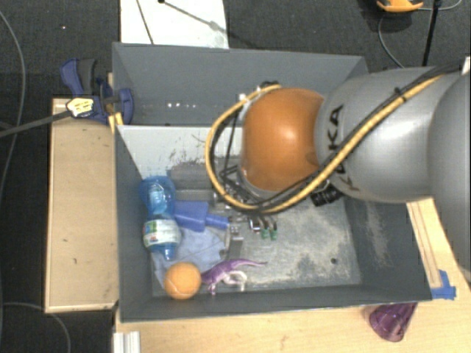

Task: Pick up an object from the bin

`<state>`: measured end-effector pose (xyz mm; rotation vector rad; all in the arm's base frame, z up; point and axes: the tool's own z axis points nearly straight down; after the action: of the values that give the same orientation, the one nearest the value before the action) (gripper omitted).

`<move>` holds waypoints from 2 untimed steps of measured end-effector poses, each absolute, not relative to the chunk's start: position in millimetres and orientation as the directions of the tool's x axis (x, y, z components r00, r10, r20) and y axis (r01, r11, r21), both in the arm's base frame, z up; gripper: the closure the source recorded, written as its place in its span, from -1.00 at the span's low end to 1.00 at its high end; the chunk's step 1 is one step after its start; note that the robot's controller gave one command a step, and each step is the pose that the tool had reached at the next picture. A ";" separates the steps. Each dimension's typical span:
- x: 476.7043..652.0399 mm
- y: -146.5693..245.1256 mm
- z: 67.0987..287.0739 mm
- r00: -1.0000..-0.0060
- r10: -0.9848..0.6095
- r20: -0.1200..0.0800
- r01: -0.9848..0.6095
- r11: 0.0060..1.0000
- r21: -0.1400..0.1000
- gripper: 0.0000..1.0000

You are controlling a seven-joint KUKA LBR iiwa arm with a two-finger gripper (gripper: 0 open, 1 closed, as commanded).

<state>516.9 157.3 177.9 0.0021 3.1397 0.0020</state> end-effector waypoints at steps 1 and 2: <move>498.5 155.0 148.8 -0.999 -0.038 -0.002 -0.038 0.999 0.002 -1.00; 486.4 133.7 142.0 -0.998 -0.068 0.006 -0.068 0.998 0.001 -1.00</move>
Offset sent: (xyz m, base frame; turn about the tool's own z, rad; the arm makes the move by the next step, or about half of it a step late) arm -0.0323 -0.0354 -0.0211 -0.0793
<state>486.4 133.7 142.0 -0.1065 3.1457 0.0006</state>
